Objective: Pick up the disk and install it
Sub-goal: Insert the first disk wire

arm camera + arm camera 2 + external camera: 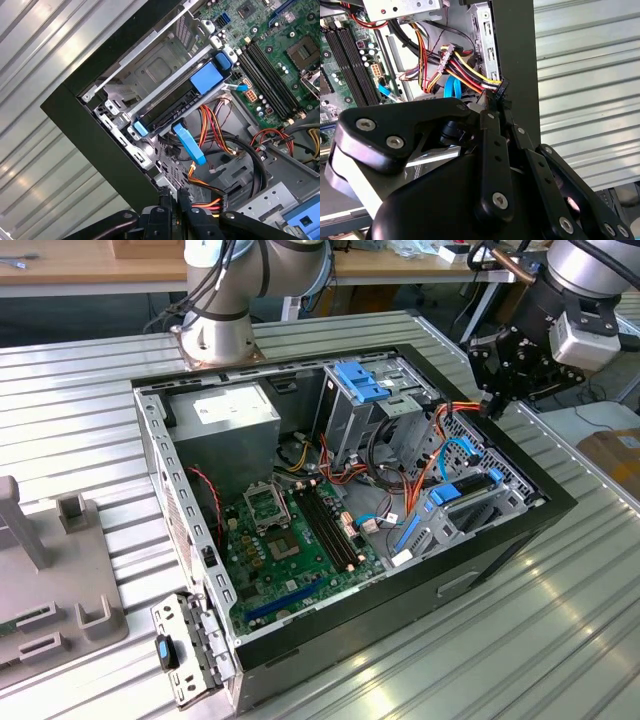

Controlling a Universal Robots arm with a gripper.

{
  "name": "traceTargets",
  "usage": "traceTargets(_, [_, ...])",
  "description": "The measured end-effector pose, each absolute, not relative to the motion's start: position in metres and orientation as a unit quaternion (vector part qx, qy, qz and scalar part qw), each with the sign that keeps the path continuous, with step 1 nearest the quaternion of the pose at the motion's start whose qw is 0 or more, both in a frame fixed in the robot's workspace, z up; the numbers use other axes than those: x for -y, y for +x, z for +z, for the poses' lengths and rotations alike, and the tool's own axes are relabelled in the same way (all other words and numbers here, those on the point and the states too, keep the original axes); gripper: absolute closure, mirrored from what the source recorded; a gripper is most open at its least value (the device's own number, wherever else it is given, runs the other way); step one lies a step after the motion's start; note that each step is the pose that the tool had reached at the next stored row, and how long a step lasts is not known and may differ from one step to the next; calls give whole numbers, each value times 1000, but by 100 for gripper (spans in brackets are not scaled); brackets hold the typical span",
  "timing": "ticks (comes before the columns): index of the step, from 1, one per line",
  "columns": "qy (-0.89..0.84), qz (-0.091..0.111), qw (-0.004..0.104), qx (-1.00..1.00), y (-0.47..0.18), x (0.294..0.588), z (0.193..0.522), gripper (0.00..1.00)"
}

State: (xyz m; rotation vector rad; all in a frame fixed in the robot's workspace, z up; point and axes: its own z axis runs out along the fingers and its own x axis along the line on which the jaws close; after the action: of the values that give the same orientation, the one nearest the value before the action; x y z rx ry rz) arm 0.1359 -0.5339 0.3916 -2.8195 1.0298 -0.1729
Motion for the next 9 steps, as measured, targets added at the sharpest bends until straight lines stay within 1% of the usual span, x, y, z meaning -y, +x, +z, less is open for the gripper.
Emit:
traceTargets(3, [-936,-57,67,-342,136,534,392,83])
traceTargets(9, [-911,-62,63,-404,136,534,391,83])
